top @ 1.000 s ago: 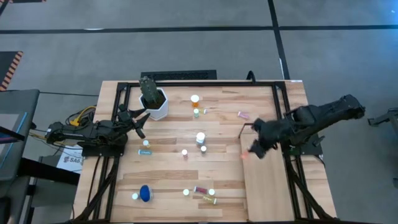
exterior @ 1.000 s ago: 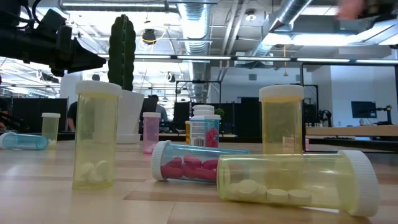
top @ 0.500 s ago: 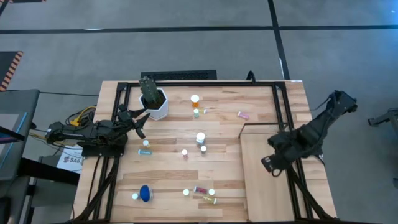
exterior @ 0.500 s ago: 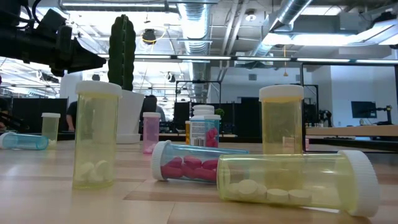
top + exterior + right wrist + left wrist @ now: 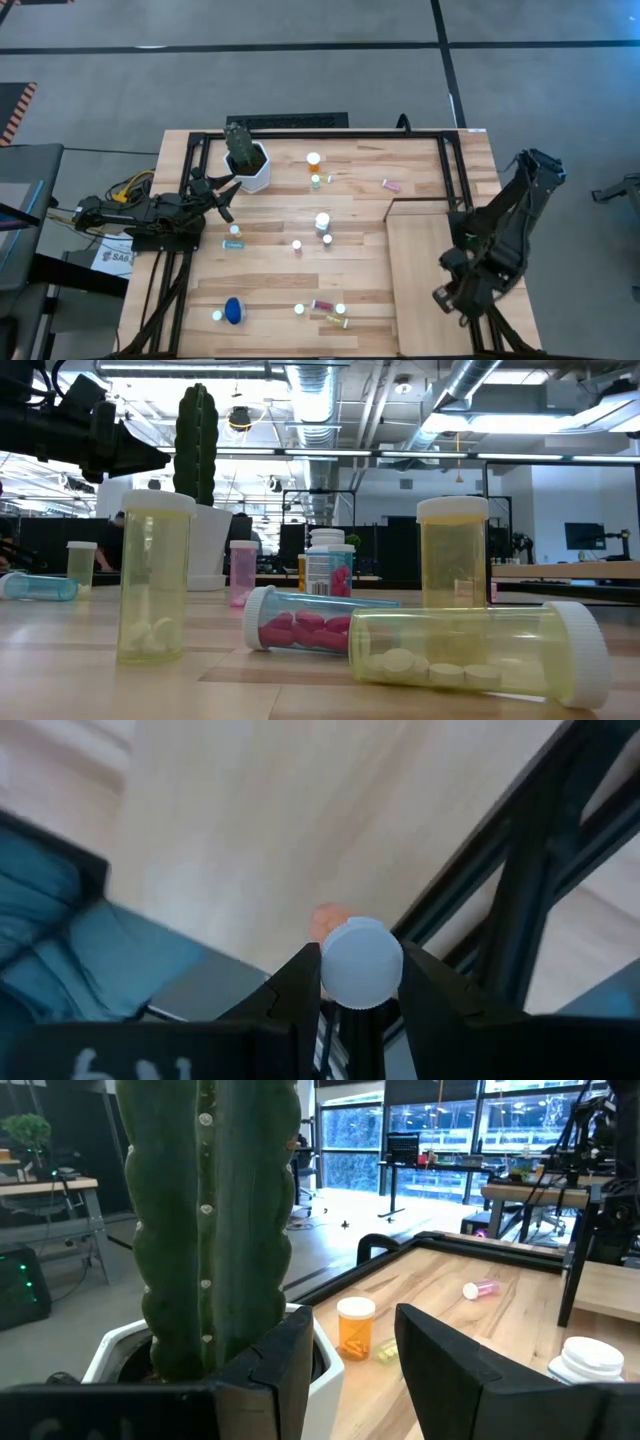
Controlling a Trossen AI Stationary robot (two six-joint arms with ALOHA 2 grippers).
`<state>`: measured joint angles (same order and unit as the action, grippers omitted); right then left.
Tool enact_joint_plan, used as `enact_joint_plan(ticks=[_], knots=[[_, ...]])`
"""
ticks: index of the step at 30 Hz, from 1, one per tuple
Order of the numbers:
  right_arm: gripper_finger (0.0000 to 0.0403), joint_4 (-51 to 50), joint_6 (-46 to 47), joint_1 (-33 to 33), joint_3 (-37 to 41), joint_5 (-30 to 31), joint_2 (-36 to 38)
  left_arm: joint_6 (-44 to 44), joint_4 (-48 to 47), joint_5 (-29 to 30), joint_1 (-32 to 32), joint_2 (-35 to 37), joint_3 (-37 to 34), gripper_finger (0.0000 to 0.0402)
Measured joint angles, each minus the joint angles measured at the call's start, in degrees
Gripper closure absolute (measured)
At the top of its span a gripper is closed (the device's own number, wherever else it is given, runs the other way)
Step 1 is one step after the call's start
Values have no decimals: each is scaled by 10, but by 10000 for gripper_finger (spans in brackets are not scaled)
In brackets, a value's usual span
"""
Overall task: Pick and place medicine bottles onto shelf by color
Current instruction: Put the small orange pill bottle on the shelf
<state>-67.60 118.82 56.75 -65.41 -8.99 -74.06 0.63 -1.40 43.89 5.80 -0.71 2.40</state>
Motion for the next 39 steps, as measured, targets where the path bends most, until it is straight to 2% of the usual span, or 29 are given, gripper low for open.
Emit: enact_joint_plan(ticks=[6, 14, 18, 30, 39], knots=[[274, 49, 48, 48, 0, 0, -45, 0, 0, 0, 0, 0, 0, 267], [274, 71, 43, 78, 0, 1, -98, 0, 0, 0, 0, 0, 0, 267], [274, 78, 37, 89, 0, 25, -115, 0, 0, 0, 0, 0, 0, 267], [274, 92, 15, 104, 0, 110, -119, 0, 0, 0, 0, 0, 0, 267], [274, 82, 11, 103, 0, 111, -119, 0, 0, 0, 0, 0, 0, 267]])
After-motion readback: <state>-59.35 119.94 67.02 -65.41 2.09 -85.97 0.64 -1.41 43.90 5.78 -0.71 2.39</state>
